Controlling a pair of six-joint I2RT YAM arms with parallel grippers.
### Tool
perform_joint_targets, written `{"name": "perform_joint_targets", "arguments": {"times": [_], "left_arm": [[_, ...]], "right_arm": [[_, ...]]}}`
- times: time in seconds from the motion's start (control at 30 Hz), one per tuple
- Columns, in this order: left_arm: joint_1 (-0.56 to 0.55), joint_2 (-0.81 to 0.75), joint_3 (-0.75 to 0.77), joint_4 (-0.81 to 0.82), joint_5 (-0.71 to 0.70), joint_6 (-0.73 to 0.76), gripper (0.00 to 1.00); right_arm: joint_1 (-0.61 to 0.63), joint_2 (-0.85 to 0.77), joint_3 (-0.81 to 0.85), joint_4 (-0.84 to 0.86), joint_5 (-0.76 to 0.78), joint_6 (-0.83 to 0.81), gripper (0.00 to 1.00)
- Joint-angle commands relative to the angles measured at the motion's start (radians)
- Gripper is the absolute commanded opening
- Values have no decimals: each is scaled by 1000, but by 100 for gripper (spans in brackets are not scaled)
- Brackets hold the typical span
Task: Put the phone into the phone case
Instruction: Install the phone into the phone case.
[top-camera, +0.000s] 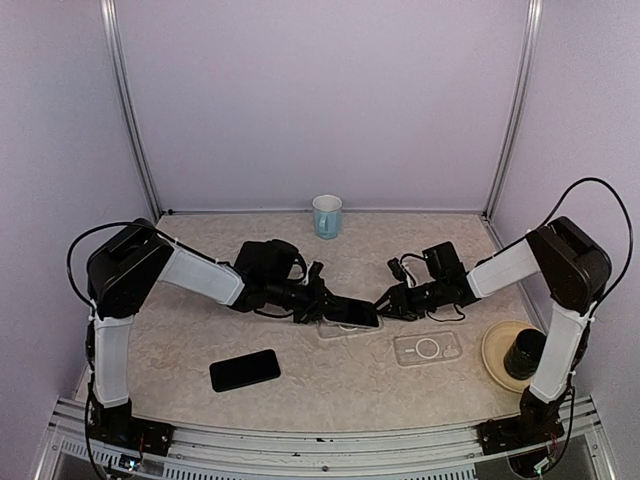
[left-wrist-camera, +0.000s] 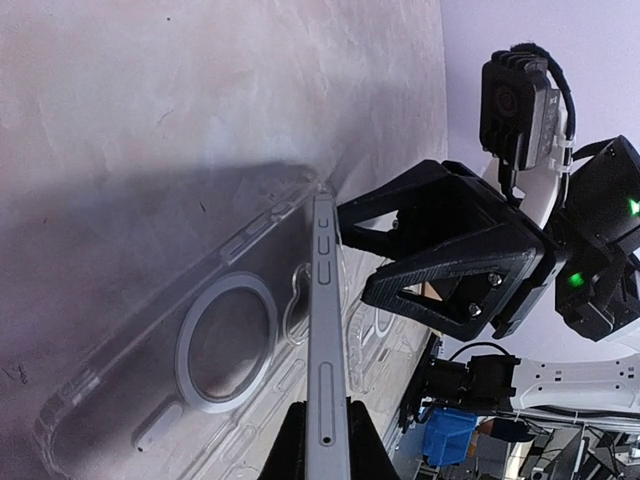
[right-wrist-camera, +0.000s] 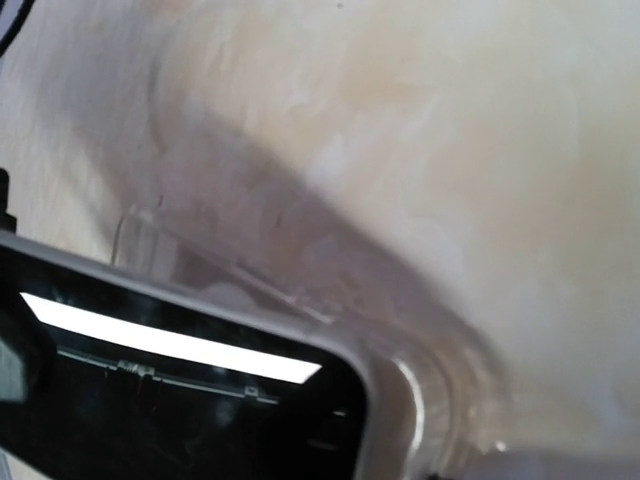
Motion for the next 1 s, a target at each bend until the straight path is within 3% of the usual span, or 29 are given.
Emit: {"name": "perform_joint_targets", "arguments": {"times": [0.0, 0.4, 0.97], "left_arm": [[4, 20, 24, 46, 34, -18, 0], [5, -8, -76, 116, -18, -172, 0], [-8, -47, -138, 113, -120, -263, 0]], "right_arm": [[25, 34, 25, 7, -2, 7, 44], [36, 18, 16, -13, 31, 28, 43], [84, -31, -41, 2, 53, 63, 40]]}}
